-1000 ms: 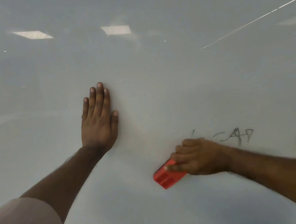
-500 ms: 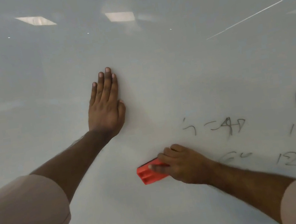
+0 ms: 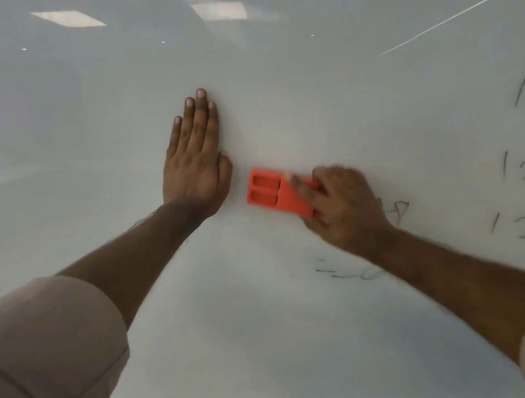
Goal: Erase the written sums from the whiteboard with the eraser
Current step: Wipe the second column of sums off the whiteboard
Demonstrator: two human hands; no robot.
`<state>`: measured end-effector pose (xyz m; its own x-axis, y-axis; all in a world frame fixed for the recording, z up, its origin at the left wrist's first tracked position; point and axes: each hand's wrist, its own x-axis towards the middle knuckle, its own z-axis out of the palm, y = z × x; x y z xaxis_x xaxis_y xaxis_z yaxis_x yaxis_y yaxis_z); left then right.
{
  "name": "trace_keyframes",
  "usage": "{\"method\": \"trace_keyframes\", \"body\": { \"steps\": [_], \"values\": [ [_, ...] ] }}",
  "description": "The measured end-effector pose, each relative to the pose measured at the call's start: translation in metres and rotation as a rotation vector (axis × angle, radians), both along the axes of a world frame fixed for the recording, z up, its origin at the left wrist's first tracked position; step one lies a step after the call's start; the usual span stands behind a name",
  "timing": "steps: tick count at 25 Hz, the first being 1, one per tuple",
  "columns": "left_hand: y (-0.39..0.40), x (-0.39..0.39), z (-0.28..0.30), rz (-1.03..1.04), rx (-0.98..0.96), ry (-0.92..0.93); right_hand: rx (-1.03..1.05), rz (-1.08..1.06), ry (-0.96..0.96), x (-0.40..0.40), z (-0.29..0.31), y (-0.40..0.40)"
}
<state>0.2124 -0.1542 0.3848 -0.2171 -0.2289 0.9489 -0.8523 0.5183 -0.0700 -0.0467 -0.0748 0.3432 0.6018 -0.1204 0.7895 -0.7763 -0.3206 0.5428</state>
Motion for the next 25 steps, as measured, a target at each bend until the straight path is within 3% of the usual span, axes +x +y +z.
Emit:
{"method": "trace_keyframes", "body": {
  "steps": [3,6,8,12,16,18,21,23,25],
  "values": [
    [0.008,-0.017,0.001,-0.001,0.017,0.002,0.122,0.013,0.356,-0.026,-0.075,0.008],
    [0.012,-0.028,0.0,-0.009,0.014,-0.02,0.135,0.027,0.566,-0.07,-0.082,0.02],
    [0.015,-0.036,-0.002,-0.009,0.01,-0.044,0.109,0.053,0.548,-0.088,-0.054,0.023],
    [0.017,-0.056,-0.007,-0.015,-0.012,-0.088,-0.038,-0.055,0.156,-0.109,0.041,0.034],
    [0.017,-0.076,-0.006,-0.011,-0.03,-0.07,-0.066,-0.105,-0.123,-0.1,0.034,0.036],
    [0.018,-0.084,-0.005,0.0,-0.057,-0.05,0.021,-0.049,-0.019,-0.095,-0.009,0.031],
    [0.017,-0.095,-0.003,-0.014,-0.08,-0.04,0.146,-0.025,0.367,-0.121,-0.076,0.042],
    [0.017,-0.101,-0.001,-0.014,-0.095,-0.042,0.16,-0.054,0.517,-0.149,-0.082,0.054],
    [0.016,-0.107,0.002,-0.018,-0.126,-0.042,0.125,-0.063,0.482,-0.167,-0.053,0.057]
  ]
}}
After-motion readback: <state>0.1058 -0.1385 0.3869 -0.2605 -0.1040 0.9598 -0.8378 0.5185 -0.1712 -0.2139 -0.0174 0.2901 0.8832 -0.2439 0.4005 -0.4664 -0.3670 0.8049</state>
